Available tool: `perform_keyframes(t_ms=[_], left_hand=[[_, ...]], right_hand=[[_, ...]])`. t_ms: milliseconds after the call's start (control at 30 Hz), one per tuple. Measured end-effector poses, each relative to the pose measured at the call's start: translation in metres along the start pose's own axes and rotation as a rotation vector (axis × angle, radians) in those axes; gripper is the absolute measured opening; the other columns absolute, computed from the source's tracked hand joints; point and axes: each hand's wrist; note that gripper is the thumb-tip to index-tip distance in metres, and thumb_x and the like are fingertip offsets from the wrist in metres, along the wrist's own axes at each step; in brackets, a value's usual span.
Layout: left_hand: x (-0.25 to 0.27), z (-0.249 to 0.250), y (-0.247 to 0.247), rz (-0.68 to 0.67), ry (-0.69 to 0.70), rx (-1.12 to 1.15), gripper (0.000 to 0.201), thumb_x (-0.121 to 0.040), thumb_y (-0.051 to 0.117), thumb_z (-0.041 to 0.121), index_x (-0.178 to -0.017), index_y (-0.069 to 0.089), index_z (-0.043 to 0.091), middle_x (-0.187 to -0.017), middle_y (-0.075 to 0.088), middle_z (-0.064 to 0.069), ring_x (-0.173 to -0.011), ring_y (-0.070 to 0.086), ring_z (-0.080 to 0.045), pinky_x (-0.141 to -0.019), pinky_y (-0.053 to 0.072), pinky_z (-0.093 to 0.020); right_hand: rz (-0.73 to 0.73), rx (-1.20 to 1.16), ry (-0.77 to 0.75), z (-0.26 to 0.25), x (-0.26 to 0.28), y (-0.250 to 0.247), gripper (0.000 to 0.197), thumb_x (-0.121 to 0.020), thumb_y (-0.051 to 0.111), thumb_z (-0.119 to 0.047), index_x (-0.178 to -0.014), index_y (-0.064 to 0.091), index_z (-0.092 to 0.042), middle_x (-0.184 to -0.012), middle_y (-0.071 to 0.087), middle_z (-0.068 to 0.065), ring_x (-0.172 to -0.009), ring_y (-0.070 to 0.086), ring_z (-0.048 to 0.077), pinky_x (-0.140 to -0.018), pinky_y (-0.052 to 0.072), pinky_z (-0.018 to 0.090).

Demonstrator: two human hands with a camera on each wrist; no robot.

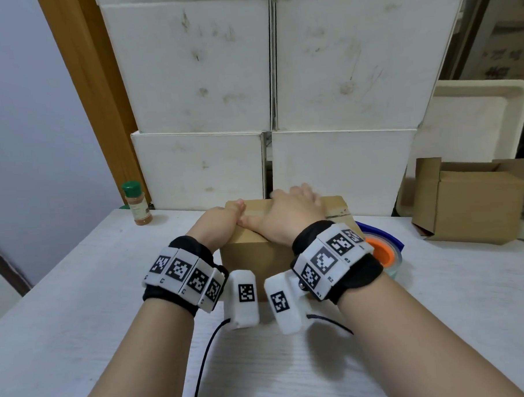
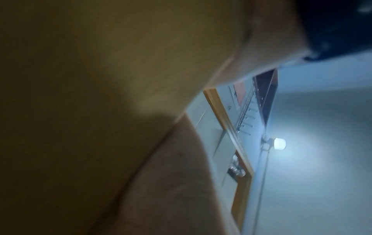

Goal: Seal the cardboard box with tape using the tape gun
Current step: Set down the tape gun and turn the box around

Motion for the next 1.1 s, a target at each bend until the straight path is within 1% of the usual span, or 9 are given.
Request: perform_keyframes(t_ms=[100,233,333,400,500,767,867,967,1100], left_hand=[[0.002,0.003,0.001,-0.020,0.010,-0.042,0.060,-0.099,0.029,0.046,-0.135,0.047,0.001,-0.138,0.048,-0.020,-0.126,0.046,-0.030,-0.106,0.031,-0.036],[0.005,0.004,0.001,-0.017,0.021,-0.064,0.063,-0.098,0.028,0.050,-0.131,0.050,0.001,-0.134,0.052,-0.018,-0.121,0.049,-0.029,-0.102,0.034,-0.035],[0.004,0.004,0.001,-0.013,0.030,-0.055,0.063,-0.098,0.029,0.049,-0.130,0.050,0.000,-0.135,0.052,-0.018,-0.122,0.049,-0.028,-0.102,0.033,-0.033],[0.004,0.004,0.002,-0.010,0.027,-0.049,0.062,-0.098,0.029,0.049,-0.131,0.050,0.001,-0.136,0.051,-0.017,-0.124,0.048,-0.028,-0.103,0.032,-0.033],[0.005,0.004,0.003,-0.014,0.015,-0.038,0.063,-0.097,0.030,0.051,-0.131,0.050,0.002,-0.136,0.051,-0.017,-0.124,0.048,-0.029,-0.104,0.032,-0.035],[0.001,0.000,0.001,-0.046,-0.018,0.075,0.068,-0.094,0.032,0.056,-0.131,0.050,0.003,-0.134,0.054,-0.017,-0.121,0.052,-0.030,-0.110,0.036,-0.043],[0.000,-0.001,0.001,-0.051,-0.038,0.127,0.068,-0.093,0.035,0.058,-0.129,0.051,0.002,-0.131,0.056,-0.017,-0.119,0.054,-0.031,-0.107,0.039,-0.043],[-0.001,-0.002,0.001,-0.055,-0.052,0.166,0.069,-0.091,0.036,0.060,-0.128,0.052,0.004,-0.126,0.058,-0.016,-0.111,0.058,-0.032,-0.102,0.045,-0.044],[-0.001,-0.003,0.002,-0.059,-0.087,0.252,0.063,-0.090,0.038,0.059,-0.122,0.053,0.007,-0.122,0.060,-0.014,-0.108,0.059,-0.032,-0.099,0.047,-0.045]], right_hand=[[-0.051,0.033,0.134,0.008,0.002,-0.010,0.115,-0.054,0.040,-0.092,-0.143,0.037,-0.019,-0.157,0.016,0.015,-0.146,-0.004,0.034,-0.113,0.004,0.059],[-0.116,-0.007,0.192,0.031,-0.001,-0.023,0.120,-0.053,0.050,-0.089,-0.147,0.029,-0.018,-0.160,0.003,0.010,-0.146,-0.006,0.034,-0.115,0.006,0.059],[-0.152,-0.123,0.217,0.056,-0.002,-0.031,0.118,-0.056,0.060,-0.083,-0.148,0.025,-0.016,-0.156,0.016,0.009,-0.140,0.026,0.032,-0.111,0.030,0.045],[-0.171,-0.170,0.204,0.064,-0.002,-0.033,0.114,-0.059,0.062,-0.078,-0.147,0.026,-0.014,-0.152,0.027,0.009,-0.133,0.040,0.029,-0.103,0.037,0.038],[-0.166,-0.176,0.167,0.069,-0.004,-0.036,0.110,-0.063,0.063,-0.076,-0.146,0.028,-0.013,-0.150,0.036,0.008,-0.132,0.041,0.027,-0.103,0.037,0.037],[-0.147,-0.231,0.113,0.091,0.000,-0.043,0.096,-0.073,0.063,-0.066,-0.148,0.028,-0.016,-0.150,0.038,0.003,-0.134,0.041,0.023,-0.105,0.034,0.034],[-0.134,-0.271,0.111,0.103,0.003,-0.044,0.087,-0.075,0.063,-0.062,-0.146,0.033,-0.021,-0.146,0.042,0.001,-0.130,0.045,0.021,-0.102,0.035,0.030],[-0.165,-0.405,0.121,0.116,0.003,-0.043,0.074,-0.076,0.067,-0.056,-0.137,0.044,-0.022,-0.126,0.058,-0.003,-0.107,0.059,0.016,-0.088,0.046,0.027],[-0.226,-0.570,0.092,0.127,0.007,-0.043,0.012,-0.088,0.062,-0.034,-0.092,0.052,-0.030,-0.083,0.056,-0.017,-0.074,0.058,0.003,-0.057,0.045,0.007]])
Point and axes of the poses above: each hand's wrist, its own x-axis away from the middle knuckle, its own y-axis out of the palm, z = x × y
